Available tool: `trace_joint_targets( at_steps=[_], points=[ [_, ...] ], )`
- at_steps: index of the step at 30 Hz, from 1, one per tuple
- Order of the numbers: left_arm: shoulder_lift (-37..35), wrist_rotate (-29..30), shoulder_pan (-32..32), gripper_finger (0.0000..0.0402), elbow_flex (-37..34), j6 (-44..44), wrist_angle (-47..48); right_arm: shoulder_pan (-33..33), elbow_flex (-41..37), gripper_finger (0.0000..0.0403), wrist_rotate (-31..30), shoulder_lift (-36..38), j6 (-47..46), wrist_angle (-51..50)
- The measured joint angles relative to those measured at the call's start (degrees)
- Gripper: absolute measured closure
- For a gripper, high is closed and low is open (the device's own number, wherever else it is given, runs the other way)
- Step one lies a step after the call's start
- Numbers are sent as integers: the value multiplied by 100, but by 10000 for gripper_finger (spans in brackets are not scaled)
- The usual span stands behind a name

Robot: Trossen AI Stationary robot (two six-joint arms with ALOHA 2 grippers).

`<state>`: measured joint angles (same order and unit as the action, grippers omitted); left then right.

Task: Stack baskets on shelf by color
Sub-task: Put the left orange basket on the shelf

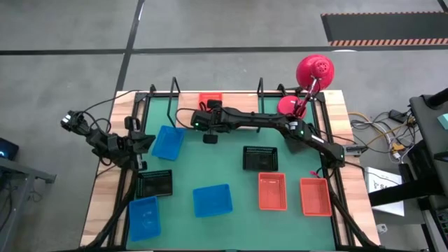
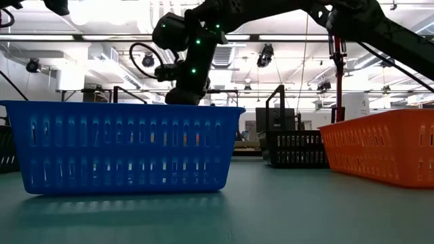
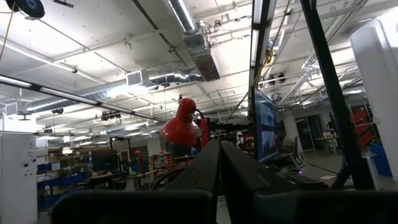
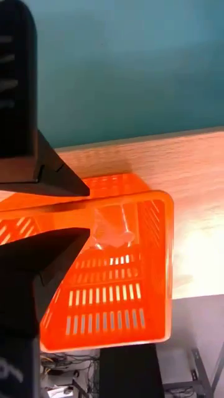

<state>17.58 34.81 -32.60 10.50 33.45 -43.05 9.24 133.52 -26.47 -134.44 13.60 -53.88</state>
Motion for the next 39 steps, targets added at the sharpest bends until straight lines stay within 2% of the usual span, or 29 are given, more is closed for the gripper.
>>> trace_joint_targets(
  at_steps=[6,12,17,21,28,31,39],
  points=[
    [0,0,0,402,0,0,0,-105,131,301,-7,226,-183,-284],
    [2,-2,1,402,0,-2,0,-67,131,321,6,658,-46,-538],
    [17,-2,0,402,0,-7,0,284,131,358,688,914,0,-912],
    [27,-2,2,402,0,-11,0,677,131,389,850,869,-57,-1314],
    [50,-2,2,402,0,-9,0,1216,126,394,1131,600,-261,-1675],
    [49,-2,1,402,0,-8,0,1269,120,394,1338,529,-278,-1630],
    [37,-2,2,402,0,-4,-2,1216,109,394,1346,409,-464,-1474]
  ],
)
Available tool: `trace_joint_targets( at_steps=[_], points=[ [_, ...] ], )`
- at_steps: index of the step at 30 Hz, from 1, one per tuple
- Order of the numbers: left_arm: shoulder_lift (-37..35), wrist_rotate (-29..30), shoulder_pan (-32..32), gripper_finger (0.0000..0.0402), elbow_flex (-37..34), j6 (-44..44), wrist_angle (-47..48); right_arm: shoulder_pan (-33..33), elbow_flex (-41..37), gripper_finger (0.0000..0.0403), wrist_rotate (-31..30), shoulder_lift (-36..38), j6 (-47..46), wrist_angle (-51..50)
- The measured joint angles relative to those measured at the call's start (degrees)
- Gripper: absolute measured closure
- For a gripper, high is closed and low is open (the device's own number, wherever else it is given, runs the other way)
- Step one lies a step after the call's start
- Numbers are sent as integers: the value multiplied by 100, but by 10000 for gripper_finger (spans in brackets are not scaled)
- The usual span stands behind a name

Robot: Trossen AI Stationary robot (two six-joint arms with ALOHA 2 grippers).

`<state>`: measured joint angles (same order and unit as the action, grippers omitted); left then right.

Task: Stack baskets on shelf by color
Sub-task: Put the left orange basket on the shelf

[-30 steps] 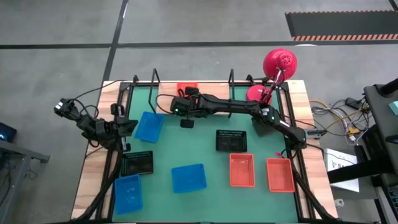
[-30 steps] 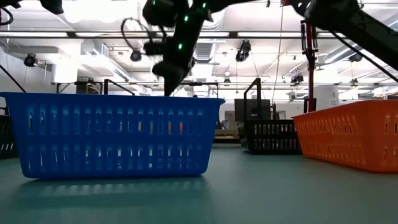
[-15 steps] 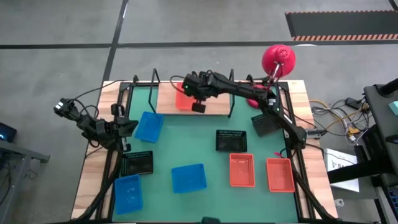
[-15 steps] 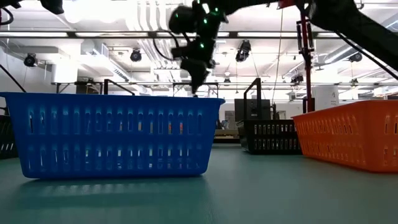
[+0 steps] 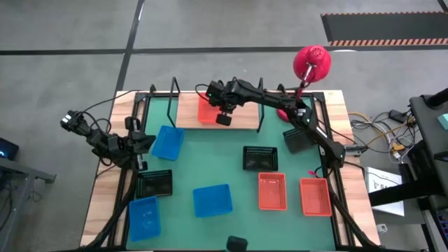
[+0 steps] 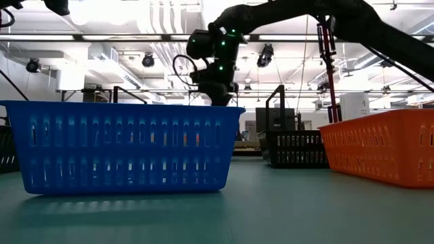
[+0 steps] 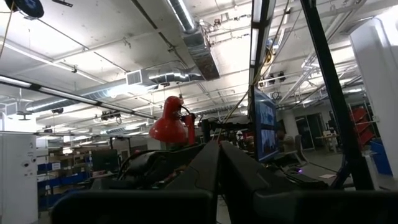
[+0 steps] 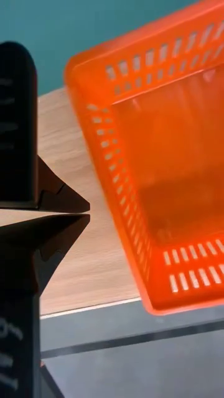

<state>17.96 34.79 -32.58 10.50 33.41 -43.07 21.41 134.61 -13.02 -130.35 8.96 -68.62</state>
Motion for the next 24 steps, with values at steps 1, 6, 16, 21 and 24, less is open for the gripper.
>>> trace_joint_targets(
  at_steps=[1,6,16,21,24],
  points=[
    [0,0,0,402,0,0,1,-2,0,394,0,-16,-30,53],
    [0,-2,0,402,0,0,0,-7,0,394,0,-168,-149,178],
    [0,-2,0,402,0,32,-2,-467,-7,394,0,-168,281,935],
    [0,-2,0,402,0,37,-2,-835,-4,394,-104,52,746,1409],
    [-2,-2,-1,402,0,35,-2,-1033,-4,394,-429,132,870,1352]
  ],
)
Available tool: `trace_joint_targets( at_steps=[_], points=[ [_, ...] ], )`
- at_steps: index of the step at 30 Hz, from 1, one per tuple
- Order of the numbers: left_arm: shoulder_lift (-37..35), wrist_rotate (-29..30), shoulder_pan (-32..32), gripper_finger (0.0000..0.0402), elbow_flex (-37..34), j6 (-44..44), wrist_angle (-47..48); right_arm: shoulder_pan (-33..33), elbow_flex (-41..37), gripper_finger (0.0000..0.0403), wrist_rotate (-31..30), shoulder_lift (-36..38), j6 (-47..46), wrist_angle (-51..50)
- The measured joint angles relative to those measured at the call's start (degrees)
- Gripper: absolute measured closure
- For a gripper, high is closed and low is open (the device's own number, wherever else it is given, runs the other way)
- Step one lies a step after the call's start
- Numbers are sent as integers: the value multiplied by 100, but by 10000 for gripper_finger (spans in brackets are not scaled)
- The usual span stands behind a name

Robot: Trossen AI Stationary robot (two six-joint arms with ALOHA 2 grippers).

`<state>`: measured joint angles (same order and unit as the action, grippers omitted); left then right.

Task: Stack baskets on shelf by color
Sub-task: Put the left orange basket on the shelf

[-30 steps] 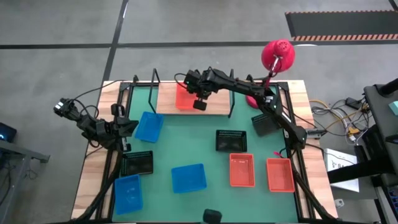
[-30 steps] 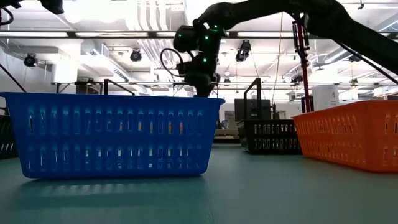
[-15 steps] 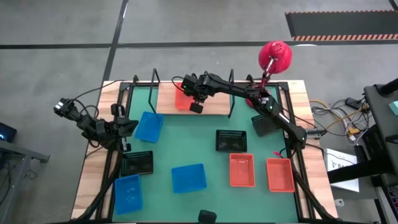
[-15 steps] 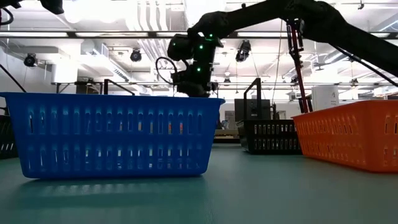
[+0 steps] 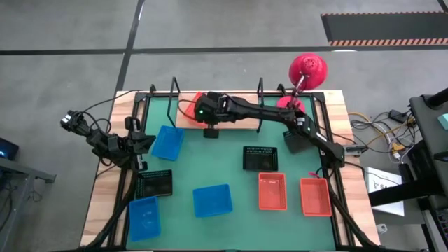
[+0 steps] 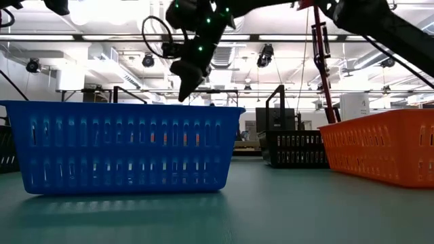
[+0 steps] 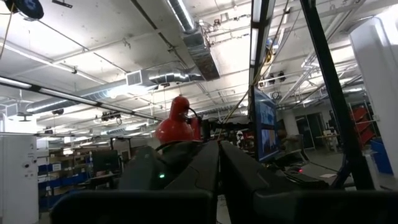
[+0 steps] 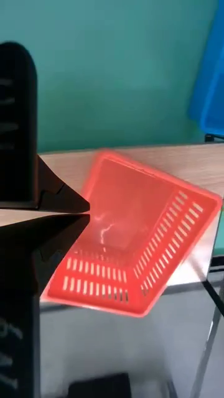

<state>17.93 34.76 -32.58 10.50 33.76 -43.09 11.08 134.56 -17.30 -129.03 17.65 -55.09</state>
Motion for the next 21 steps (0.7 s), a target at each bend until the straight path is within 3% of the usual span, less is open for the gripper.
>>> trace_joint_targets(
  at_steps=[12,16,19,21],
  points=[
    [205,-2,1,402,15,-344,-50,-1218,-364,394,-94,941,-614,-1332],
    [602,29,1,402,139,-549,-186,-1811,-1284,394,-116,1709,-1130,-1257],
    [1082,245,2,402,378,-787,-180,-2254,-2308,394,-586,2423,-1664,-1035],
    [1420,714,27,402,669,-839,-76,-2580,-3138,394,-1027,2968,-1889,-653]
  ],
)
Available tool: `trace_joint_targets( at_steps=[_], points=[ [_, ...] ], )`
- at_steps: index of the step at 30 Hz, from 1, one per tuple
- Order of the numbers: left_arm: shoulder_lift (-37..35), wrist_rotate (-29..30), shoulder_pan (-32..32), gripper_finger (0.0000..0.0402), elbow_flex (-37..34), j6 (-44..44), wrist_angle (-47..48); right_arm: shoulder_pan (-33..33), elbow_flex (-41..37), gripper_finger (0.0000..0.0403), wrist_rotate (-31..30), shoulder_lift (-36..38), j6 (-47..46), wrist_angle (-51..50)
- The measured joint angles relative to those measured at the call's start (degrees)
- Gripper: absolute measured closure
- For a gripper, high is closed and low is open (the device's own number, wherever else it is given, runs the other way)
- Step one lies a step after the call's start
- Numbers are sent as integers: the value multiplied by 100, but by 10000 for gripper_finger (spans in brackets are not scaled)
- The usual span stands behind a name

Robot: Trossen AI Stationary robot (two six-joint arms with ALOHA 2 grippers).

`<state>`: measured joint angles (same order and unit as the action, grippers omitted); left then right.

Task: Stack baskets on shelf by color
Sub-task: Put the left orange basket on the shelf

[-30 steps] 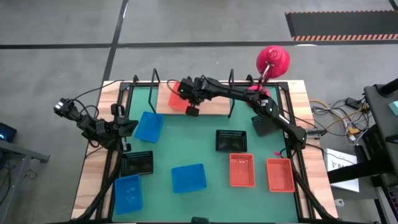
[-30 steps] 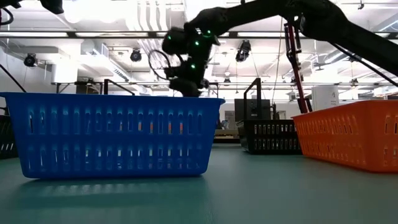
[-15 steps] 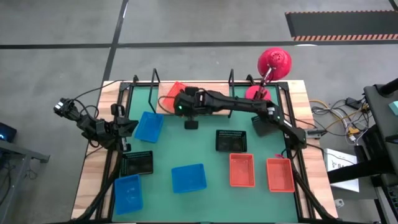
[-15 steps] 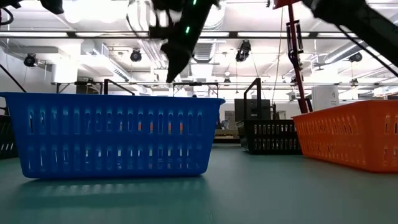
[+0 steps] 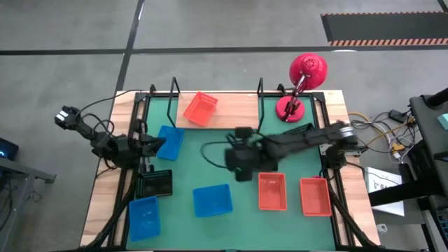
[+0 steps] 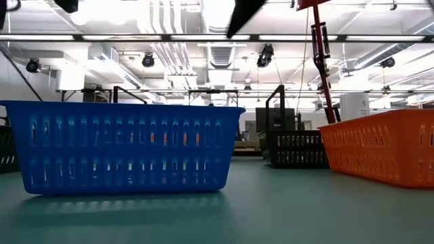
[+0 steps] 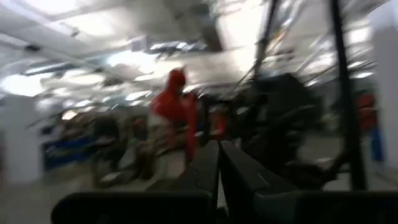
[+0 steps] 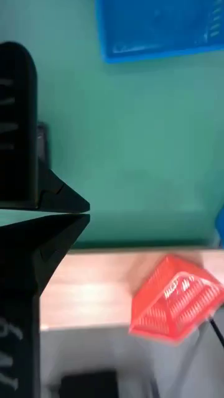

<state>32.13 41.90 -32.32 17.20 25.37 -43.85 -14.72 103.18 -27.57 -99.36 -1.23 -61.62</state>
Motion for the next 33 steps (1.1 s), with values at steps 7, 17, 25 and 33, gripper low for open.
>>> trace_joint_targets(
  at_steps=[7,17,25,33],
  points=[
    [1940,704,393,402,1902,-986,2388,-818,-3487,394,-380,1883,902,3821],
    [4510,-1329,1441,402,4273,-2467,5375,-611,-6791,394,350,4083,1922,6841],
    [5908,-2415,2548,402,5906,-2962,8742,-602,-7795,394,194,5702,1907,7020],
    [6809,-2407,3906,402,6980,-2596,9697,-601,-7965,394,205,6434,1921,6751]
  ],
)
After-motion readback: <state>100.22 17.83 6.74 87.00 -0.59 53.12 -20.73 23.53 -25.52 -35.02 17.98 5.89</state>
